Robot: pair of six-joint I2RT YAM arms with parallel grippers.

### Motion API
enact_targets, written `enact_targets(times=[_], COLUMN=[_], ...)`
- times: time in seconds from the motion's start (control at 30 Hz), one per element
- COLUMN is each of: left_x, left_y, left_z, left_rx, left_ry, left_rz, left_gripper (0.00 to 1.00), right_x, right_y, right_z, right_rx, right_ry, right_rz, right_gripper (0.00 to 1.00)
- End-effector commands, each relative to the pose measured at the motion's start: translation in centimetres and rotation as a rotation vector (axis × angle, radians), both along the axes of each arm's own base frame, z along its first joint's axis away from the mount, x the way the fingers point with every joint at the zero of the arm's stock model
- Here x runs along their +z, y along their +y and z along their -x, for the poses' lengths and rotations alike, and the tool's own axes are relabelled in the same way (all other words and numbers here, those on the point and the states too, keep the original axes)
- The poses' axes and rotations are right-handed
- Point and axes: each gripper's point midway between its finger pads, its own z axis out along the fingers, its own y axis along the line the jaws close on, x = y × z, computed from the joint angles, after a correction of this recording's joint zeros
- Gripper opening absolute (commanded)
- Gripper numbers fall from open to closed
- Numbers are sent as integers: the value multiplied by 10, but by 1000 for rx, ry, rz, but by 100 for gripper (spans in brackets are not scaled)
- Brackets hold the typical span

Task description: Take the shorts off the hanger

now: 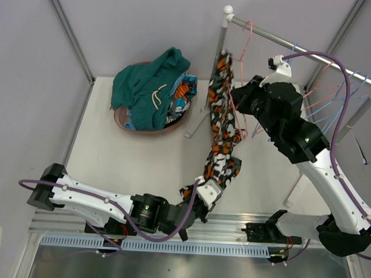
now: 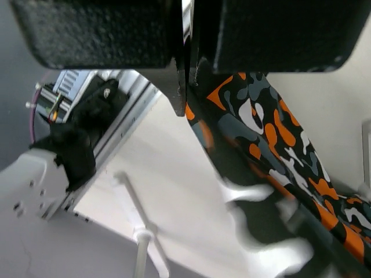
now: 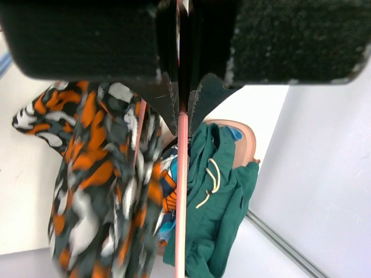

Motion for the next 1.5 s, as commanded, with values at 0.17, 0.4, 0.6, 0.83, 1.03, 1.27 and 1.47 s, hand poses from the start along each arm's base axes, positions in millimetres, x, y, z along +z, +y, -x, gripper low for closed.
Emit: enact_targets(times=[0.17, 0.4, 0.6, 0.83, 1.03, 1.27, 1.47], left_x=[-62, -58, 2, 66, 132, 216, 278], left_y=[25, 38, 65, 96, 113, 155, 215], left_z=[26, -12, -77, -162, -216, -232, -223], left_rx=[44, 177, 337, 490, 593, 689, 789], left_ry=[79, 83, 26, -53, -139, -252, -343], left_rz=[-101, -84, -17, 48, 81, 172, 252], left_gripper=[0, 0, 0, 0, 0, 0, 0], right_x=[60, 70, 56, 38, 10, -19, -6], right_y=[-14, -20, -32, -55, -58, -67, -78], right_z=[1, 25, 59, 97, 133, 154, 127], right_rx=[-42, 1, 43, 49, 121, 135, 27], right_ry=[-167, -129, -16, 86, 224, 311, 224], right_rz=[-127, -166, -193, -204, -204, -182, -122], right_gripper=[0, 0, 0, 0, 0, 0, 0])
